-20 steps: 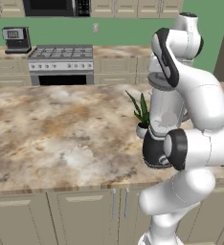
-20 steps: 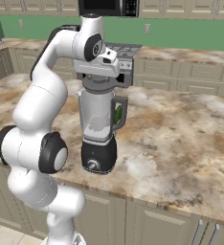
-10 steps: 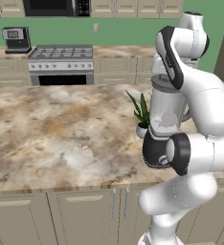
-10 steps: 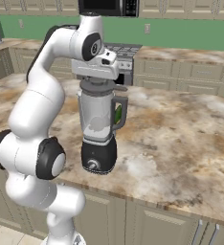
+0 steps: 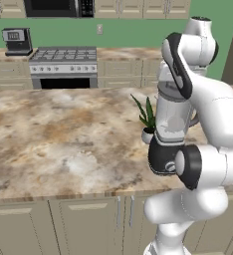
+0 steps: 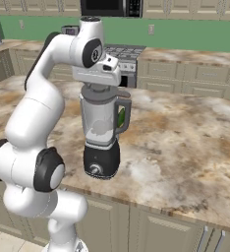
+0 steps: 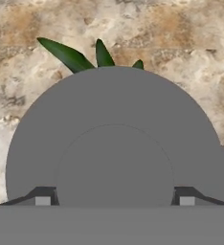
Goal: Grab the onion and garlic from the fridge, place them in the blender, close the lid, and turn on the blender to create a marinade.
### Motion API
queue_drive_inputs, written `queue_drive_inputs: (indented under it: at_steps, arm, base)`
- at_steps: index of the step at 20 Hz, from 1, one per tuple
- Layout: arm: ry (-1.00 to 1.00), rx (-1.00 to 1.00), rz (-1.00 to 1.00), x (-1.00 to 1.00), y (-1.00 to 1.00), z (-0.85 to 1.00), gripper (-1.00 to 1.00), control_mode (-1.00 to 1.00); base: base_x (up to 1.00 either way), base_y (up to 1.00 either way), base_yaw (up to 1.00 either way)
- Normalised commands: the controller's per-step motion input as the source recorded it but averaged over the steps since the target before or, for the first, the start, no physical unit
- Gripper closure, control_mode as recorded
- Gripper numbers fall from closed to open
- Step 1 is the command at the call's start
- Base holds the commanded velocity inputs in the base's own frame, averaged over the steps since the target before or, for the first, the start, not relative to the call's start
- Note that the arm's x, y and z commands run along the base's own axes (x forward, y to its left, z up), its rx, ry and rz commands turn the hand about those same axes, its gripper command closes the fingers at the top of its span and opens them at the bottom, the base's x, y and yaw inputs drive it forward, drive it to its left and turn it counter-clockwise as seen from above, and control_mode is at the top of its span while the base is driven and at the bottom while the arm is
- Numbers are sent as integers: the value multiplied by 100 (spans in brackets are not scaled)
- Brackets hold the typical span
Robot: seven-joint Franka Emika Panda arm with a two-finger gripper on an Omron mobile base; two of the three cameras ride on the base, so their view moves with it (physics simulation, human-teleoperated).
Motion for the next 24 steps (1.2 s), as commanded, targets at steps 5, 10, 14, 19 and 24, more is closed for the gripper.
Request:
queue_drive_inputs:
  at_steps: [5,10,14,19,24]
  arm:
    - [3,0,0,-16,1,0,100,-100]
    - [2,0,0,-9,0,0,100,-100]
    - [2,0,0,0,0,0,100,-100]
    - [-2,-1,0,0,0,-11,100,-100]
    - [-9,-6,0,0,2,-25,100,-100]
  base:
    - [0,0,0]
    - [0,0,0]
    - [0,0,0]
    - [0,0,0]
    - [0,0,0]
